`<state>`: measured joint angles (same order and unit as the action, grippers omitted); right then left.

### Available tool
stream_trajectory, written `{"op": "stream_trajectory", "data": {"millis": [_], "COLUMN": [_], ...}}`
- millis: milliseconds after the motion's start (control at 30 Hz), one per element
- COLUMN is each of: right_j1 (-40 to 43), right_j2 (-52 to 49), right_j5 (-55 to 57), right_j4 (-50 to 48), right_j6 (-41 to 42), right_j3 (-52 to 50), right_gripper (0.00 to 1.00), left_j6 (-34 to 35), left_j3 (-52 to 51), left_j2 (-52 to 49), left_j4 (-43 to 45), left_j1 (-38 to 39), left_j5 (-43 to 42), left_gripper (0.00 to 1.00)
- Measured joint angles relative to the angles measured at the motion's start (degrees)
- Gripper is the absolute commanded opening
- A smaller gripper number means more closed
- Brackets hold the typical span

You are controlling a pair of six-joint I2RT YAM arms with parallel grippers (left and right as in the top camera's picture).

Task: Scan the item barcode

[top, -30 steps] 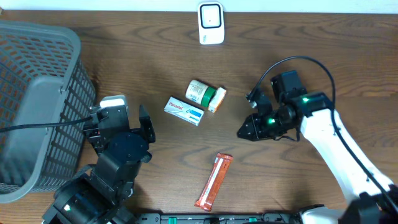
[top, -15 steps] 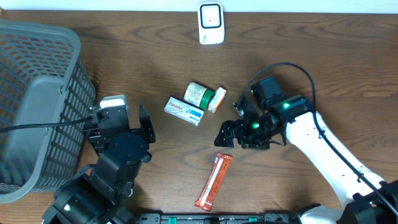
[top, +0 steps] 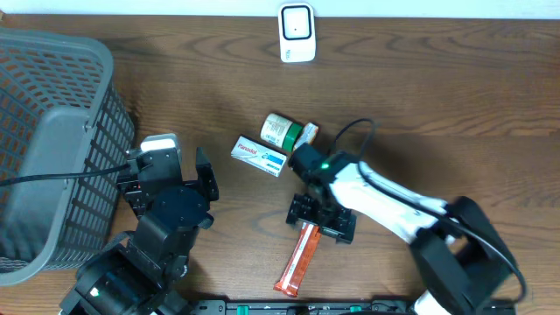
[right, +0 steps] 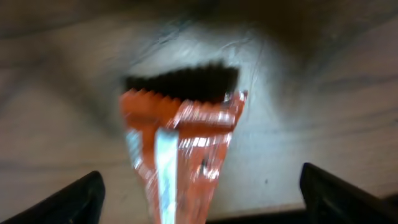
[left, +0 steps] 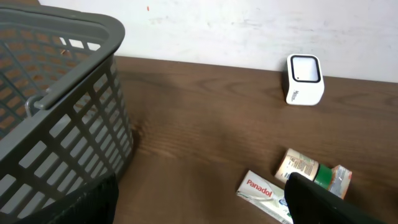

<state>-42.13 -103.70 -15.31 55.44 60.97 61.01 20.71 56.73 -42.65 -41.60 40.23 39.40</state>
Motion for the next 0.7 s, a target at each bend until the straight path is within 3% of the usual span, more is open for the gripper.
{"op": "stream_trajectory", "data": {"millis": [233,300,333,367,400,433,500,700], "right_j1": [-2.95,-4.50,-5.40,-5.88,-6.51,-6.91,-7.41,-7.41], "right_j2": [-2.19,-2.19,-2.19,-2.19,-2.19,-2.19,-2.19,-2.08], "right_j5": [-0.35,-0.33,-0.02,0.20,0.44,0.61,1.05,1.97], "right_j4": [-0.07,-0.37,-0.52,-0.61,-0.76,-0.81,-1.14,-1.53], "right_j6": [1.81,2.86,3.39,4.35,4.94,5.64,7.08,9.62], "right_j3": [0.00,0.00,0.00,0.00,0.00,0.00,-0.02,-0.02], "right_gripper": [0.88,0.75,0.54,0.47,0.27,0.15,0.02,0.02], "left_j6": [0.00,0.02,0.02,0.02,0.02,0.00,0.02,0.02], "left_j3": [0.00,0.00,0.00,0.00,0.00,0.00,0.00,0.00], "left_j2": [0.00,0.00,0.00,0.00,0.00,0.00,0.00,0.00], "left_j4": [0.00,0.00,0.00,0.00,0.00,0.00,0.00,0.00], "left_j1": [0.00,0.00,0.00,0.00,0.00,0.00,0.00,0.00], "left_j5": [0.00,0.00,0.00,0.00,0.00,0.00,0.00,0.00], "left_gripper": [0.86,0.86,0.86,0.86,0.86,0.86,0.86,0.86]}}
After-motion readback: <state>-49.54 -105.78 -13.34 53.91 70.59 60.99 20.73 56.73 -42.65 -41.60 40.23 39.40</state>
